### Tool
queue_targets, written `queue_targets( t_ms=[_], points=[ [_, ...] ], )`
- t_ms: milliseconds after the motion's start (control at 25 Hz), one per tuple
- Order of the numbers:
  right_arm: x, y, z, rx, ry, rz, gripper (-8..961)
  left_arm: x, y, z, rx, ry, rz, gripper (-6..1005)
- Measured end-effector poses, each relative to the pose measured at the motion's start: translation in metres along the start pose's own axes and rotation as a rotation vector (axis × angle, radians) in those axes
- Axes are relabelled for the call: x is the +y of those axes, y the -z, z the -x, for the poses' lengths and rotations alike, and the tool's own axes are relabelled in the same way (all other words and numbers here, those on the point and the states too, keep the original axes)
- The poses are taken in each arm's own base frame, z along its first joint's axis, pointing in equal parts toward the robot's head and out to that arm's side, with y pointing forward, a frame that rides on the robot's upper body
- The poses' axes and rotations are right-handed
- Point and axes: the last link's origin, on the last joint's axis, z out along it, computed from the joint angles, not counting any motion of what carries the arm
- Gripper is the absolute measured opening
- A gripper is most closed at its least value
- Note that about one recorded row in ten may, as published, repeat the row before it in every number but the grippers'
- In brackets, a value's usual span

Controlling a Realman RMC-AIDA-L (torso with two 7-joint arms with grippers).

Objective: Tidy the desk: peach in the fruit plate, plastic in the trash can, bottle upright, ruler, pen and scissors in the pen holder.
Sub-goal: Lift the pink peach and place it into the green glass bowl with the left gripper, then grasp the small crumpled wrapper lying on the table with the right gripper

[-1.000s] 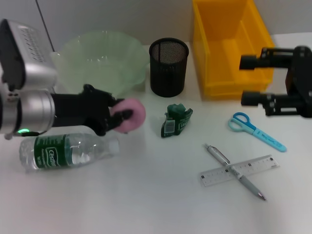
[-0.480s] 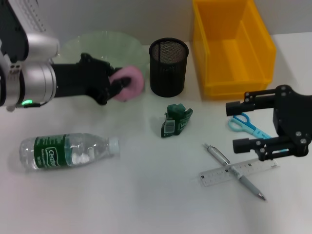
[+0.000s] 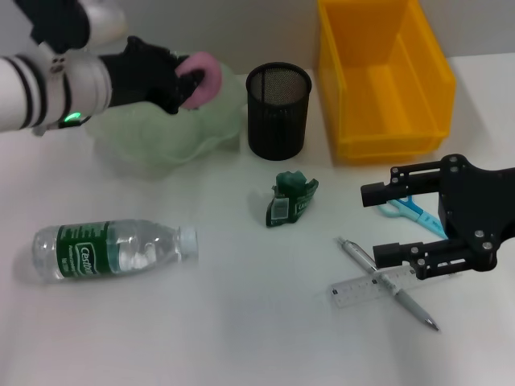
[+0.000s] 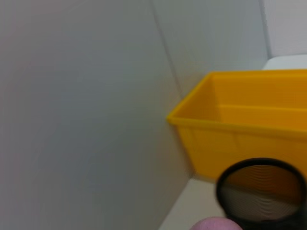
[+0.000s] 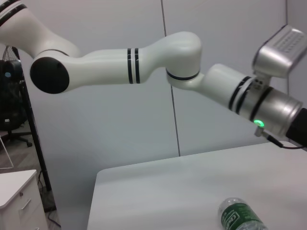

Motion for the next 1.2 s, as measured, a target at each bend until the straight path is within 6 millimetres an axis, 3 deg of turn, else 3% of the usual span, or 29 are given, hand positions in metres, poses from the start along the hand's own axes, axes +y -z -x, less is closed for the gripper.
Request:
queue_targets(
  t_ms=[160, 480, 720, 920, 1200],
  points=[
    [0.000, 0.000, -0.001, -0.001, -0.003, 0.000, 700, -0.006, -0.008, -0.002, -0.017, -0.021, -0.046, 207],
    [0.001, 0.000, -0.002, 0.007, -0.012, -0.003, 699, -0.011, -0.006, 0.004, -0.028, -0.006, -0.076, 201],
    [-0.001, 0.000, 0.000, 0.009, -0.005, -0.002, 699, -0.015, -0.004, 0.009, -0.035, 0.015, -0.102, 252],
    [-0.002, -0.001, 0.002, 0.011, -0.003, 0.000, 699, -0.017, -0.003, 0.012, -0.040, 0.023, -0.121, 480],
    [-0.002, -0.001, 0.003, 0.014, -0.005, 0.000, 699, -0.018, -0.002, 0.016, -0.046, 0.027, -0.134, 676]
  ],
)
